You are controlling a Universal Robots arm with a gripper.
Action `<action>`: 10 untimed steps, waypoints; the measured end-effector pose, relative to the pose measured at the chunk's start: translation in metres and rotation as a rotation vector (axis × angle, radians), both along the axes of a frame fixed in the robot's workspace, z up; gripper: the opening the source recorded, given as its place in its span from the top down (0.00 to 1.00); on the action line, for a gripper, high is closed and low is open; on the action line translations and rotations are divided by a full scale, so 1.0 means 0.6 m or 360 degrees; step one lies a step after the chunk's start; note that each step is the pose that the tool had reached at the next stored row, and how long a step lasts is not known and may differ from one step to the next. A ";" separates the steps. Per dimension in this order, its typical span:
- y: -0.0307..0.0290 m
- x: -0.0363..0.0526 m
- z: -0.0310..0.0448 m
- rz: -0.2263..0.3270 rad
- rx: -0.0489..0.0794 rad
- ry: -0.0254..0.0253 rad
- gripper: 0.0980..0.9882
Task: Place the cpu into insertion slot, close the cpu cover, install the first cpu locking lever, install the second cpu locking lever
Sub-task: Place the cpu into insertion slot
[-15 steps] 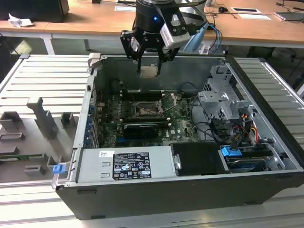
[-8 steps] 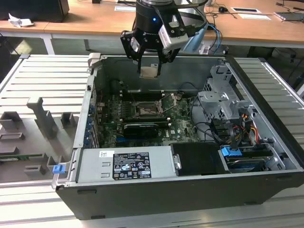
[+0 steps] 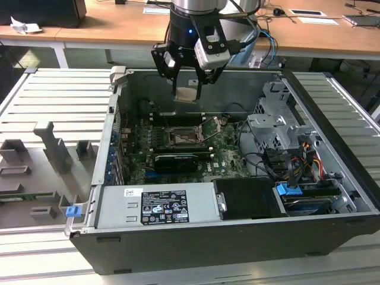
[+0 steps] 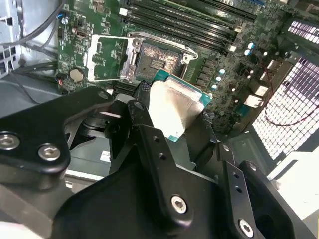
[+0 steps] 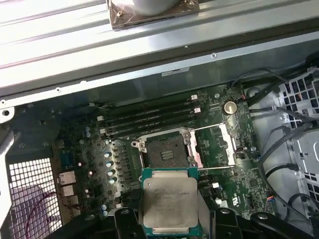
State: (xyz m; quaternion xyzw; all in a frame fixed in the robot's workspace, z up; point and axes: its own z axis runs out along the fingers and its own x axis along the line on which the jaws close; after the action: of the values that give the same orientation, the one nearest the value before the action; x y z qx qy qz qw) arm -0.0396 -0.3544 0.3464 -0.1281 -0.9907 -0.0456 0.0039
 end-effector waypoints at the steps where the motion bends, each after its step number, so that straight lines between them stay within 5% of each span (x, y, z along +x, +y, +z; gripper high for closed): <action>1: 0.0000 0.000 -0.003 -0.0045 0.0000 0.00000 0.52; 10: 0.0000 0.000 -0.019 -0.0348 0.0000 0.00000 0.52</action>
State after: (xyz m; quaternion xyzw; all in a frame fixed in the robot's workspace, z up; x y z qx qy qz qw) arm -0.0395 -0.3544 0.3349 -0.2353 -0.9708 -0.0457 -0.0011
